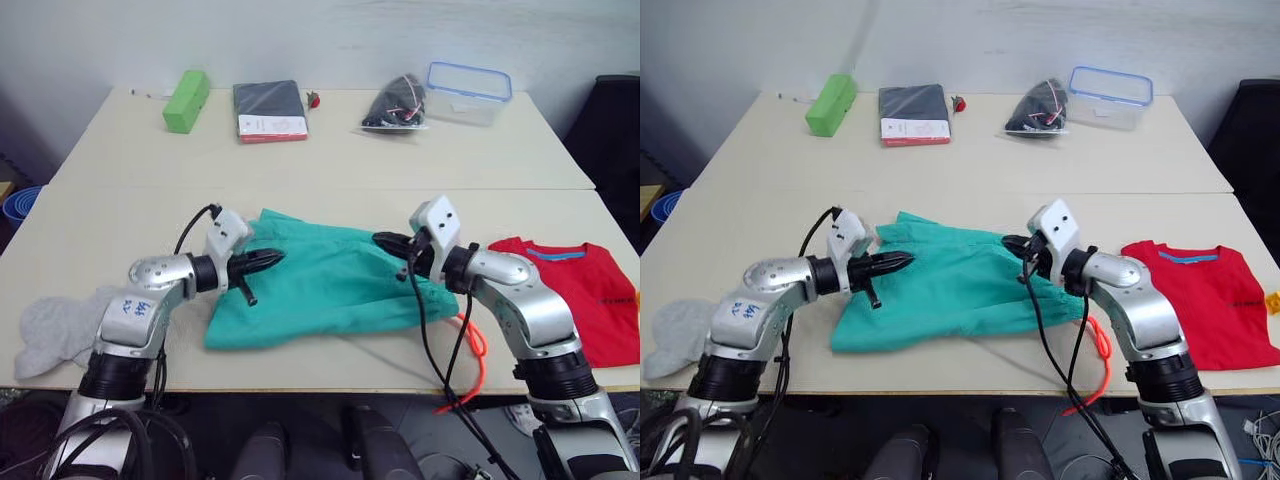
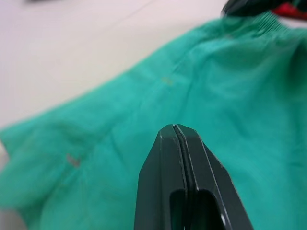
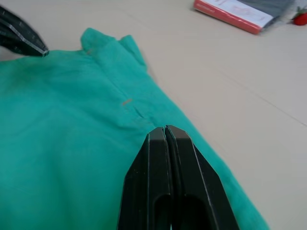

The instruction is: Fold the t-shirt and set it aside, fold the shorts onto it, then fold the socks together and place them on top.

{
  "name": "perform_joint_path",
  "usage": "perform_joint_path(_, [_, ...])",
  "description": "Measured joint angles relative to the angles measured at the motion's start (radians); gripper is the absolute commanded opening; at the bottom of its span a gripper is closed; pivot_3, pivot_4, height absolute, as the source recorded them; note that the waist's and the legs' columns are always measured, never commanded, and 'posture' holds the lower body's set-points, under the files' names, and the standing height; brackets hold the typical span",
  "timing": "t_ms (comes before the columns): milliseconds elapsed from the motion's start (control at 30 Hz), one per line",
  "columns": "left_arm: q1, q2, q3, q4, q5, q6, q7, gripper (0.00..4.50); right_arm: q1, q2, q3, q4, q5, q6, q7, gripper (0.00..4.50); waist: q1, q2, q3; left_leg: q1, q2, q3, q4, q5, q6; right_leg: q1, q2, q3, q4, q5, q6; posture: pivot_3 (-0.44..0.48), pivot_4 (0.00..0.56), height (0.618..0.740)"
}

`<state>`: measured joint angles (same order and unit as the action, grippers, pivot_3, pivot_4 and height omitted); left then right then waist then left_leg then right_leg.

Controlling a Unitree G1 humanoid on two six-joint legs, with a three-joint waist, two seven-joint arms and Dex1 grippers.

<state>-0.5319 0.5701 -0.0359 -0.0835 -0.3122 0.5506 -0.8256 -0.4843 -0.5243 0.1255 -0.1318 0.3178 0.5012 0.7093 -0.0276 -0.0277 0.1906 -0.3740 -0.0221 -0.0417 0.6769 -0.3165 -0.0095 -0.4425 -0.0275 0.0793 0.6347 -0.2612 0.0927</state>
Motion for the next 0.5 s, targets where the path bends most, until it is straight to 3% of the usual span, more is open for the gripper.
perform_joint_path(100, [-0.111,-0.026,-0.056,0.107,0.058,-0.031,0.01,0.0,-0.003,0.002,0.07,-0.004,-0.066,-0.03,0.007,0.05,0.002,0.0,0.0,0.0,-0.001,0.0,0.0,0.0,0.0,0.0,0.0,-0.005,0.0,0.0,0.0,0.0,0.15,0.74])
perform_joint_path(200, [-0.206,-0.094,-0.12,0.325,0.147,-0.089,0.056,0.0,-0.007,0.03,0.137,0.008,-0.13,-0.032,-0.01,0.05,0.001,0.0,0.0,0.0,-0.001,0.0,0.0,0.0,0.0,0.0,0.0,-0.006,0.0,0.0,0.0,0.0,0.15,0.74])
perform_joint_path(333, [-0.218,-0.123,-0.166,0.492,0.203,-0.123,0.053,0.0,-0.002,0.033,0.156,0.022,-0.177,0.003,-0.032,0.05,-0.007,0.0,0.0,-0.001,0.0,0.002,-0.002,0.001,-0.001,-0.002,0.001,-0.005,0.0,0.0,0.0,0.0,0.15,0.74])
perform_joint_path(500, [-0.228,-0.12,-0.178,0.539,0.236,-0.194,0.035,0.0,0.043,0.019,0.151,-0.015,-0.198,0.07,-0.047,0.05,0.001,0.0,0.0,0.0,0.0,0.001,-0.003,0.001,-0.001,-0.001,0.0,-0.006,-0.001,0.0,0.0,0.0,0.15,0.74])
